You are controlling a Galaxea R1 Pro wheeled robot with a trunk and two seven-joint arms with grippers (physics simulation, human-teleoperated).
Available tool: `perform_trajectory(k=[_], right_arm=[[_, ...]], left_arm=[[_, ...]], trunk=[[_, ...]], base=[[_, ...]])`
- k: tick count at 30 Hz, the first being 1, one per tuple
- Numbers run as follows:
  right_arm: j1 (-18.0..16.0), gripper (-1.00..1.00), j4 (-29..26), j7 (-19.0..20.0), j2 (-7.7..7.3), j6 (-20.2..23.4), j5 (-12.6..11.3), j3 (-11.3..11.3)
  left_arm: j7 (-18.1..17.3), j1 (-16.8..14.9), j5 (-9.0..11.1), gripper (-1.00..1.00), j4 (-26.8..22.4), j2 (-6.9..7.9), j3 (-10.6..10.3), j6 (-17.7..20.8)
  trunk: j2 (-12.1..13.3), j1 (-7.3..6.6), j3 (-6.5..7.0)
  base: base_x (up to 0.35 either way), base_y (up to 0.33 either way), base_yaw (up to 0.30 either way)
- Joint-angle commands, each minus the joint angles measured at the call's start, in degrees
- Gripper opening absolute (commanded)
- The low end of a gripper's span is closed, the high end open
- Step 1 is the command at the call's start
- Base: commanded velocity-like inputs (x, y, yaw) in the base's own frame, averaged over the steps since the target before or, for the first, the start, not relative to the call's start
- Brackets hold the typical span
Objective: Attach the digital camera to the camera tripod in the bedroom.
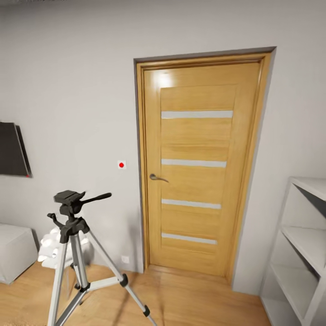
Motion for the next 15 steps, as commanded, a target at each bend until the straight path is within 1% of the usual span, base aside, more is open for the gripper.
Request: perform_trajectory(k=[1, 11, 15], right_arm=[[0.0, 1.00, 0.0, 0.2, -0.03, 0.1, 0.5, -0.5], [0.0, 1.00, 0.0, 0.2, -0.03, 0.1, 0.5, -0.5], [0.0, 1.00, 0.0, 0.2, -0.03, 0.1, 0.5, -0.5]], left_arm=[[-0.1, 0.0, 0.5, -1.00, 0.0, -0.01, -0.5, 0.2], [-0.1, 0.0, 0.5, -1.00, 0.0, -0.19, -0.5, 0.2], [-0.1, 0.0, 0.6, -1.00, 0.0, -0.27, -0.5, 0.2]], trunk=[[0.0, 0.04, 0.02], [0.0, 0.04, 0.32], [0.0, 0.04, 0.44]], base=[[0.244, -0.178, 0.269], [0.240, -0.175, 0.269], [0.107, -0.076, 0.269]])
